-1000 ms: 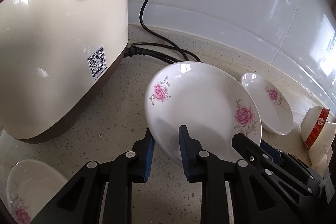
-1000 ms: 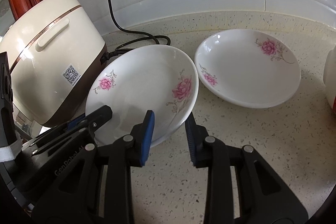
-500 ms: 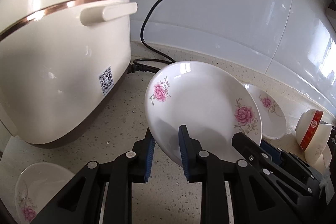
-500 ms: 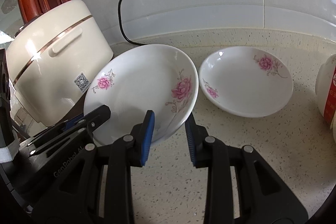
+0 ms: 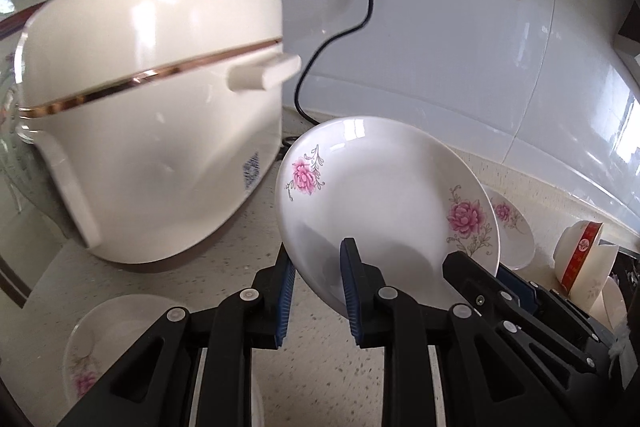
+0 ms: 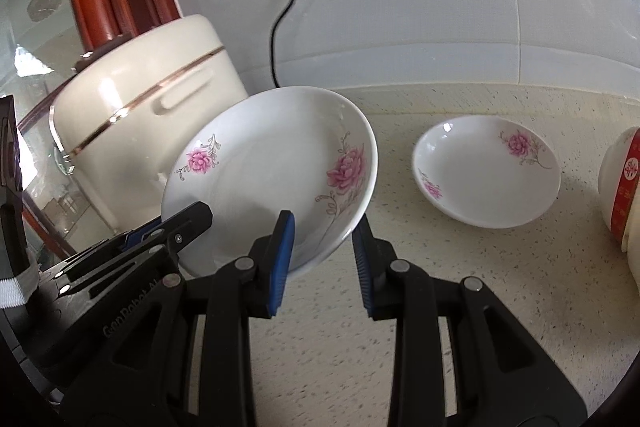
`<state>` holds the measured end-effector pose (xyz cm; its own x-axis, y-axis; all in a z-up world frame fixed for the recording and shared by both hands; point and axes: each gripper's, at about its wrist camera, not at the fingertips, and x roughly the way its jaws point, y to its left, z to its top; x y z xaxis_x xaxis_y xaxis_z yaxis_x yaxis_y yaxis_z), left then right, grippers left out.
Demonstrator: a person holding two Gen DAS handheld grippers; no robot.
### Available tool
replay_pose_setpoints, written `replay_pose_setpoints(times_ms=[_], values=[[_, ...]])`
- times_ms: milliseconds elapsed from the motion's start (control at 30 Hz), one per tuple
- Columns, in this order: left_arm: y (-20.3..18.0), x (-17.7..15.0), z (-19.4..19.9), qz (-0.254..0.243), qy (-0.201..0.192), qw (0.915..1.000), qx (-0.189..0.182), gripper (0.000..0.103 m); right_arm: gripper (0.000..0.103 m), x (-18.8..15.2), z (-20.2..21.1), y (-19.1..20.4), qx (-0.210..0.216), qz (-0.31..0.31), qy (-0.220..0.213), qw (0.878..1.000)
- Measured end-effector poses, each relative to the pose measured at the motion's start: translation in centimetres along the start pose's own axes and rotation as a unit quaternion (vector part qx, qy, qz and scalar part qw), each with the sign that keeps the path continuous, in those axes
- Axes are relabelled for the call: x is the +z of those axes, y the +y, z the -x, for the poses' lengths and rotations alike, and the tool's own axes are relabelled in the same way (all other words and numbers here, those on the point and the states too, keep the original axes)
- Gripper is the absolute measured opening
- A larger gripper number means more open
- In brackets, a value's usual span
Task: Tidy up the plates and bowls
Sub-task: 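Lift the plate and carry it over the large plate by the cooker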
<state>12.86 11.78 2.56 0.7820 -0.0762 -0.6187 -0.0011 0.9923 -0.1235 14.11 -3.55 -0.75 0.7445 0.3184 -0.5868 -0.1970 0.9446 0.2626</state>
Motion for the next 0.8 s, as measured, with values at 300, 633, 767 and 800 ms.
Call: replay_pose_setpoints(times_ms=[300,633,767,800], values=[[1.2,-1.5,4.5,0.021,-0.026,0.9992,0.021,0.024,0.033,-0.7,3.1,2.3,0.034,0.020,-0.018,0.999],[4.8,-4.0,8.9,0.063,-0.043,0.9952,0.062,0.024,0.033,-2.7,4.9,6.6,0.080,0.066,-0.015,0.994],[5.8,-5.5,9.9,0.080,-0.041,0.9932,0.073,0.024,0.033,-4.0,5.1,7.9,0.089,0.084,-0.008,0.992],[6.0,-5.7,10.0,0.084,-0.041,0.9927,0.076,0.024,0.033,-4.3,5.0,8.3,0.090,0.091,-0.006,0.992]])
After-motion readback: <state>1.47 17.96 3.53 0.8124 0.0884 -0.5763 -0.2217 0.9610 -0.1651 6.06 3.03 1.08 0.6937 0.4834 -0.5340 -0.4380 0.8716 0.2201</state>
